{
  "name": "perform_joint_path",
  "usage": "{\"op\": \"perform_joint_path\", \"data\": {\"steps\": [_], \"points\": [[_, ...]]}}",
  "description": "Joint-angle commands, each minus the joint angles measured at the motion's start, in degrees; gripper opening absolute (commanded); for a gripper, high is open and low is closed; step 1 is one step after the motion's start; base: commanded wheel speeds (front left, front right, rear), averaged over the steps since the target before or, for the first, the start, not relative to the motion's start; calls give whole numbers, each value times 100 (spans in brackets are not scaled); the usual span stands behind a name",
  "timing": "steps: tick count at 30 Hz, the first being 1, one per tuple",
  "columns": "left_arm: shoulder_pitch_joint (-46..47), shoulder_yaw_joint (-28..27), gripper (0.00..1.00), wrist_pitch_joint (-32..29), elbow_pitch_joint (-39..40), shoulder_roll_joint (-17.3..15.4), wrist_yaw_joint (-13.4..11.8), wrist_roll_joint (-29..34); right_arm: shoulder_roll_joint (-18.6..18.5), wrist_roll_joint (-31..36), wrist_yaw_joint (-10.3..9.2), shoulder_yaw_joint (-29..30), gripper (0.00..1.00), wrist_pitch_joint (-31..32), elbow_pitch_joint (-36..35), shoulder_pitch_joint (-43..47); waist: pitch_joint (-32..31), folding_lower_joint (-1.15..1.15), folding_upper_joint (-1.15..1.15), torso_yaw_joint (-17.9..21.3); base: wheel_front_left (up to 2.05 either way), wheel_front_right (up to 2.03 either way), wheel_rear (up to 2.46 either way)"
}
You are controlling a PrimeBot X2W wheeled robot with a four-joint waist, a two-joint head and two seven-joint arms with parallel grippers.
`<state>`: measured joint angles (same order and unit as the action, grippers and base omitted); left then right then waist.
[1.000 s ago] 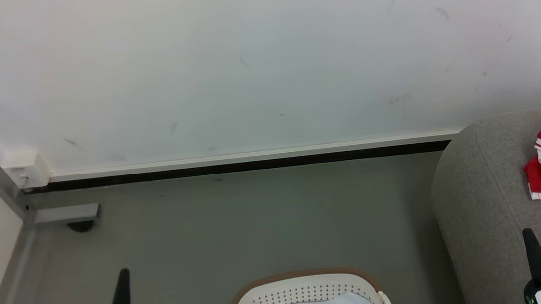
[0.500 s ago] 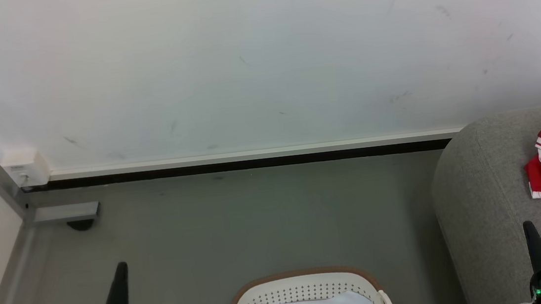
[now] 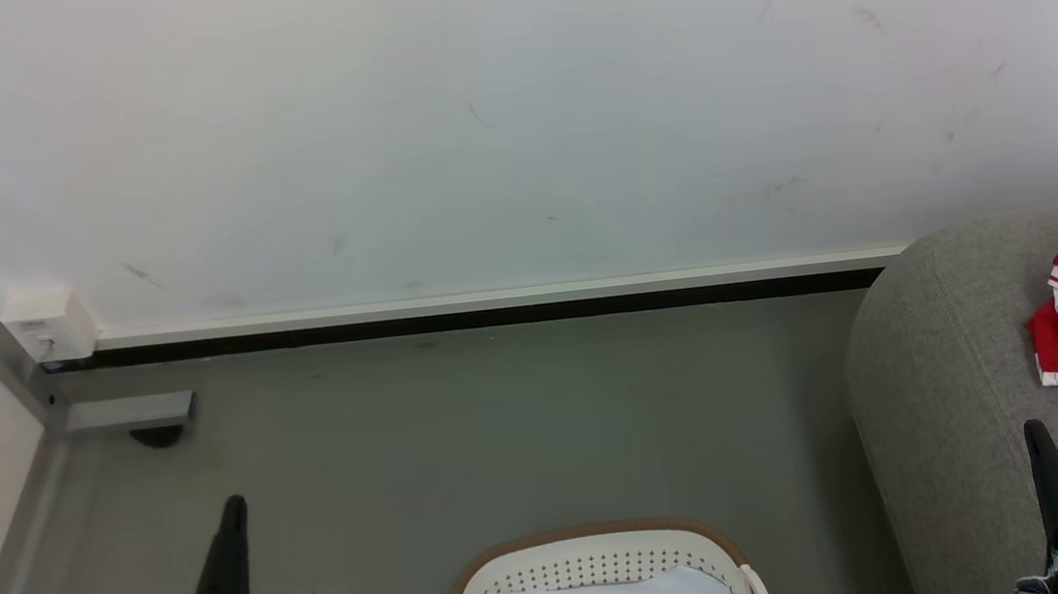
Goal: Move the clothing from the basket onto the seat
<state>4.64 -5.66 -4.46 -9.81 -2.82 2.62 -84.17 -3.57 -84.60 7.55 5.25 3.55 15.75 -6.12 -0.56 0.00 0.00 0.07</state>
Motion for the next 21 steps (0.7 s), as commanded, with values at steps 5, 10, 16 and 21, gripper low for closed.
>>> {"op": "perform_joint_path", "data": {"steps": [5, 10, 16, 21], "points": [[107, -63, 0, -79, 56, -16, -8, -317, -58, -367, -10, -15, 0, 82, -55, -112, 11, 0, 0, -1, 0, 0, 0], [121, -78, 0, -119, 74, -15, -4, -491, -73, -533, -11, -24, 0, 105, -67, -131, 19, 0, 0, -2, 0, 0, 0], [141, -101, 0, -184, 97, -13, -7, -701, -99, -799, -11, -38, 0, 157, -77, -162, 31, 0, 0, -3, 0, 0, 0], [157, -117, 0, -222, 108, -12, -8, -853, -116, -973, -12, -52, 0, 171, -86, -177, 39, 0, 0, -4, 0, 0, 0]]}}
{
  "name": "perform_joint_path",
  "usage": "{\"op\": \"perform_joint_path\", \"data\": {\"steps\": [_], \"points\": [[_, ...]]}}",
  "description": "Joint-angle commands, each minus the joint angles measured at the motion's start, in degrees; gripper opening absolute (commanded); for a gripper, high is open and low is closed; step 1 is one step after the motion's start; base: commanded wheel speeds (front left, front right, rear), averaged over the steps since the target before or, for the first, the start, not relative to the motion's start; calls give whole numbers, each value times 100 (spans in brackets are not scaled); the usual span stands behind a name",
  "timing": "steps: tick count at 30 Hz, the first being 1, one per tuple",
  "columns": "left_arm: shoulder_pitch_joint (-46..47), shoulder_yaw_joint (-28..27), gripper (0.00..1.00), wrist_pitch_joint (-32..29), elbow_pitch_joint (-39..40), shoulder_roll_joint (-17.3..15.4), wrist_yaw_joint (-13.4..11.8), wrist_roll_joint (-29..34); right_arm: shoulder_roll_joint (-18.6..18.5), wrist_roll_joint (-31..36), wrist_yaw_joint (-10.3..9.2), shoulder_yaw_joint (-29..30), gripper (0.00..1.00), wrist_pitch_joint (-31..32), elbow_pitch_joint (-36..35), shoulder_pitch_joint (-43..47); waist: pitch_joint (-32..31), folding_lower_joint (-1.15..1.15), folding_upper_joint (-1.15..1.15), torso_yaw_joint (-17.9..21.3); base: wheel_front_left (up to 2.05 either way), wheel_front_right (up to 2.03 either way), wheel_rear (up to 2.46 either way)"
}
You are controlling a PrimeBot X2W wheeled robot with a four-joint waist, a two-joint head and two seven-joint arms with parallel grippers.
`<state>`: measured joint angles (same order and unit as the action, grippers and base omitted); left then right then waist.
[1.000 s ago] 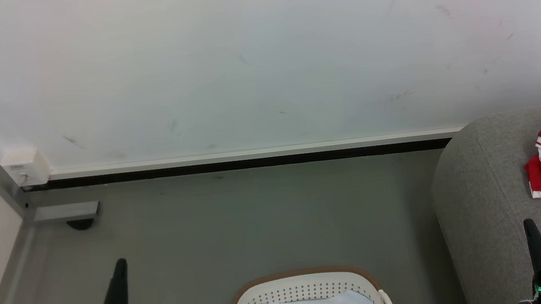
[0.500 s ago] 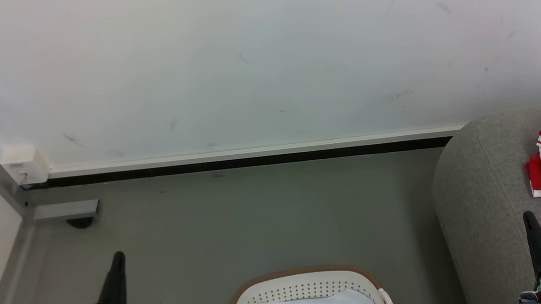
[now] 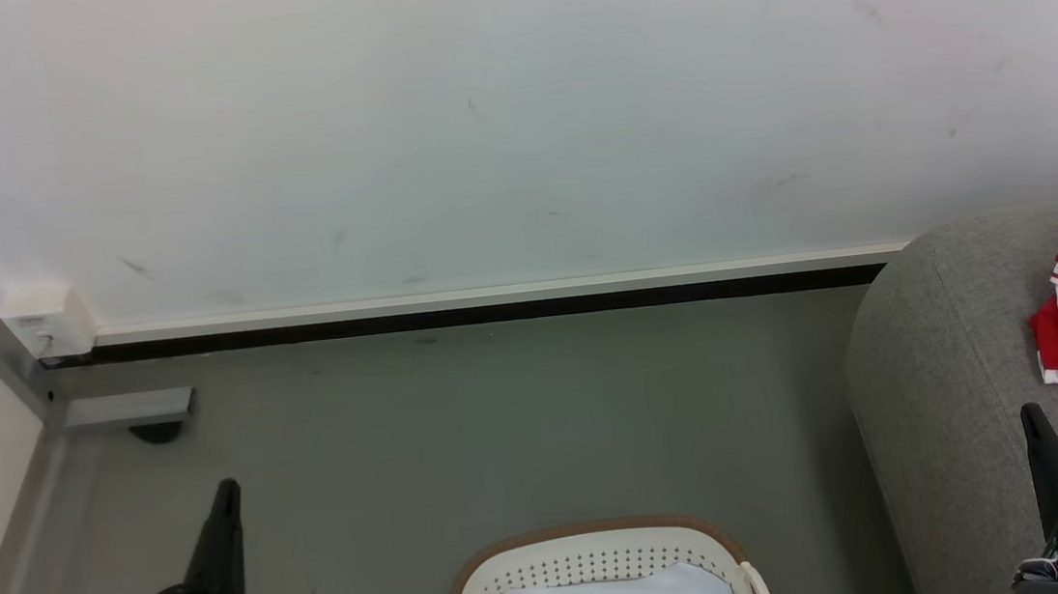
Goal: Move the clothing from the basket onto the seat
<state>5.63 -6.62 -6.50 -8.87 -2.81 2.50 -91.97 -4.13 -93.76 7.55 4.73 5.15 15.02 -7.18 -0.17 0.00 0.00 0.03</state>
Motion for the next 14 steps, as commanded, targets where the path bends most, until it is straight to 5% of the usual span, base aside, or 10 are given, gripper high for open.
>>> {"op": "perform_joint_path", "data": {"steps": [1, 14], "points": [[57, -21, 0, -17, 14, -13, 6, -73, -63, -59, -12, -3, 0, 4, -13, -66, 0, 0, 0, 0, 0, 0, 0], [56, -20, 0, -17, 14, -13, 6, -73, -88, -100, -12, -52, 0, -50, -16, -57, 0, 0, 0, 0, 0, 0, 0]]}}
